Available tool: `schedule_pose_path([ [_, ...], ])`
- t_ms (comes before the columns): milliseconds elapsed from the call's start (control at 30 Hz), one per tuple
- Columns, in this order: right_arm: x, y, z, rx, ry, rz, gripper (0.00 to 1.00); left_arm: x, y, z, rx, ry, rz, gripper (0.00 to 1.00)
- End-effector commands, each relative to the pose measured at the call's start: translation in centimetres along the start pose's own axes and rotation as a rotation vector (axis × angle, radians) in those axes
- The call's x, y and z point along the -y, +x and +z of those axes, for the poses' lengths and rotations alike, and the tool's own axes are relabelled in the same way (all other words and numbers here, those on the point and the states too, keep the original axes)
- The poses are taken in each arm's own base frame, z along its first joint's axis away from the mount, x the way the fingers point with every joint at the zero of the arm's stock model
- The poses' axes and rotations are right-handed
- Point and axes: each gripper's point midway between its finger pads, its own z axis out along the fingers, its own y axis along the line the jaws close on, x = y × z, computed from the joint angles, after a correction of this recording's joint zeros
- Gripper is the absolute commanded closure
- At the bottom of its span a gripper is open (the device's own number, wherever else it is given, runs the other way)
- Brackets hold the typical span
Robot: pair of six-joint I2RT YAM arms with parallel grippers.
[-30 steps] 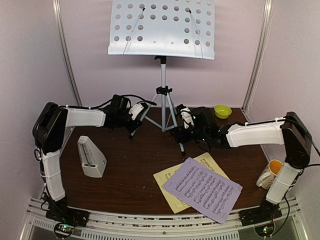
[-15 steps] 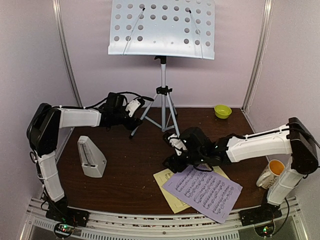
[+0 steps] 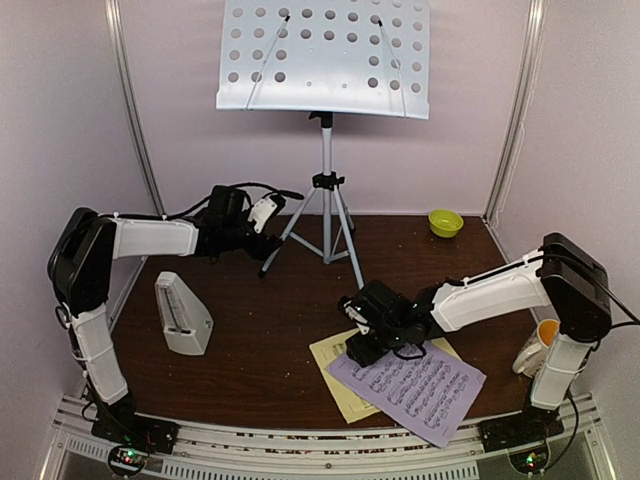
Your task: Set up the instrument practice props
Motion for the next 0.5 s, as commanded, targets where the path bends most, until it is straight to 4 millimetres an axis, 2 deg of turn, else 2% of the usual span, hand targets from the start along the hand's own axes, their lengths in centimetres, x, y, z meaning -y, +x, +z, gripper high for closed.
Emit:
schedule_pose_path([
  [0, 6.8, 5.1, 0.4, -0.172, 0.182, 0.078, 0.45, -1.6, -1.8, -1.4, 0.067, -0.061, -0.016, 0.3],
  [167, 10.6, 6.6, -0.2, -0.224, 0.23, 0.163, 0.45, -1.8, -1.6, -1.5, 0.065, -0.073, -0.024, 0.3],
  [333, 13.8, 5.9, -1.2, -0.214, 0.273, 0.298, 0.45, -2.2, -1.5, -1.6, 0.065, -0.083, -0.042, 0.3],
  [467, 17.6, 5.8, -2.0, -0.206, 0.341, 0.411, 0.44, -2.6, -1.4, -1.7, 0.068, -0.095, -0.055, 0.29],
])
